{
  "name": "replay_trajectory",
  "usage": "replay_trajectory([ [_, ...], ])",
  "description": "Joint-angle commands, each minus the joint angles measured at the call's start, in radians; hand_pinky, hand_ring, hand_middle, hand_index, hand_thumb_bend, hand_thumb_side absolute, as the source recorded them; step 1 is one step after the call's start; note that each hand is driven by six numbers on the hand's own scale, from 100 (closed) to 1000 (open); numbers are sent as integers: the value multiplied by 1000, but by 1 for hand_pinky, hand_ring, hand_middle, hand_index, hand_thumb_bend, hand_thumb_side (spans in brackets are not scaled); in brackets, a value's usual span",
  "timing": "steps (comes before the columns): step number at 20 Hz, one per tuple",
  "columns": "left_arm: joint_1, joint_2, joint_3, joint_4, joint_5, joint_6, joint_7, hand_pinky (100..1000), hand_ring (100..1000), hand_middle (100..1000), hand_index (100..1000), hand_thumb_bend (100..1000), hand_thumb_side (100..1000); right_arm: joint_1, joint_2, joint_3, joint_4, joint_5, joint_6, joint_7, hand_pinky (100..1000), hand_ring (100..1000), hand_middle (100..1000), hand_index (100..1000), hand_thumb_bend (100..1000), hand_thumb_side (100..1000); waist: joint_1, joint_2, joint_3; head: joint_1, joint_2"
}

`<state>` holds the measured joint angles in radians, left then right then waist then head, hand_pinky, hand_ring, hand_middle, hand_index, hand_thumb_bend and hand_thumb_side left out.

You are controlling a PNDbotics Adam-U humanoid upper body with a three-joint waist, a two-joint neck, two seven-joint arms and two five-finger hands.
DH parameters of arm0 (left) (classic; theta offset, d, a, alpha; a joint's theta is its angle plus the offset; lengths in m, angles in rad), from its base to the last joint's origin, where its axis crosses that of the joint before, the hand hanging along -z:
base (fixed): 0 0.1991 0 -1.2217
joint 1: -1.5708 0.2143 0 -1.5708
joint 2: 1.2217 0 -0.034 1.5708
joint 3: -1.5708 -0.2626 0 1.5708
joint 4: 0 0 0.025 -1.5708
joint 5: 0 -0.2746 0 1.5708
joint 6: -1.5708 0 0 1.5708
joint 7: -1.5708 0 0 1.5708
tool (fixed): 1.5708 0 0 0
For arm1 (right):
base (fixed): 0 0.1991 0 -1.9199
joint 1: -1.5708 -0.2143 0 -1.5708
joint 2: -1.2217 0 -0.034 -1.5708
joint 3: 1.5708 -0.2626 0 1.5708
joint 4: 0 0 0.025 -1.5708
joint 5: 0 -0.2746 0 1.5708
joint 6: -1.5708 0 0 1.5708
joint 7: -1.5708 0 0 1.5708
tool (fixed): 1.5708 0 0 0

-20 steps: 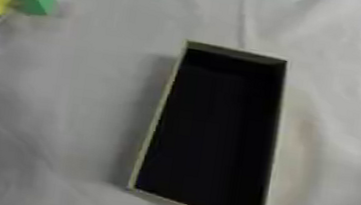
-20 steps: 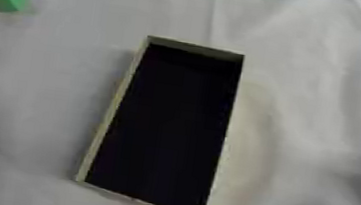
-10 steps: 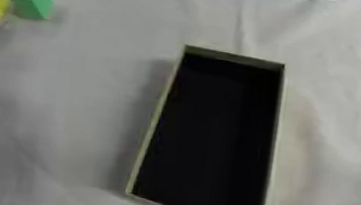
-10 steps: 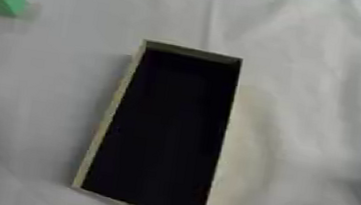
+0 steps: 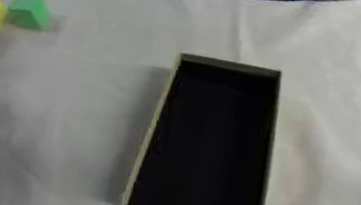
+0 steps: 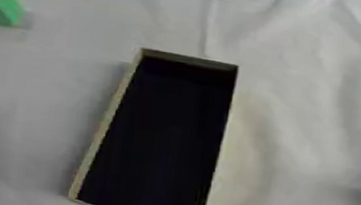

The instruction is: Pick up objects on the table and place them in the box.

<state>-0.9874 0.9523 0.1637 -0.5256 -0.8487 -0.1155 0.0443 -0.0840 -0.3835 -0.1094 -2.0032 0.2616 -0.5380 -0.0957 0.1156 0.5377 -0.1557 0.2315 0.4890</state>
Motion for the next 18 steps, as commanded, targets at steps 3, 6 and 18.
replay_trajectory([
  [3, -12, 52, 1, -12, 8, -3, 37, 655, 816, 919, 937, 400, 100, 6, -1, 4, 3, 5, 1, 0, 826, 834, 539, 830, 100, 811, 6, -12, -1, 0, -18],
  [6, -12, 49, -3, -7, 12, -10, 28, 610, 764, 876, 926, 368, 100, 6, 0, 6, 3, 7, 3, 1, 826, 834, 539, 830, 100, 814, 8, -10, -1, -2, -17],
  [18, -11, 34, -3, -18, 8, -26, 55, 481, 523, 473, 730, 361, 100, 13, 2, 4, 3, 5, 5, -4, 827, 835, 539, 830, 100, 807, 1, -21, 8, -14, 7],
])
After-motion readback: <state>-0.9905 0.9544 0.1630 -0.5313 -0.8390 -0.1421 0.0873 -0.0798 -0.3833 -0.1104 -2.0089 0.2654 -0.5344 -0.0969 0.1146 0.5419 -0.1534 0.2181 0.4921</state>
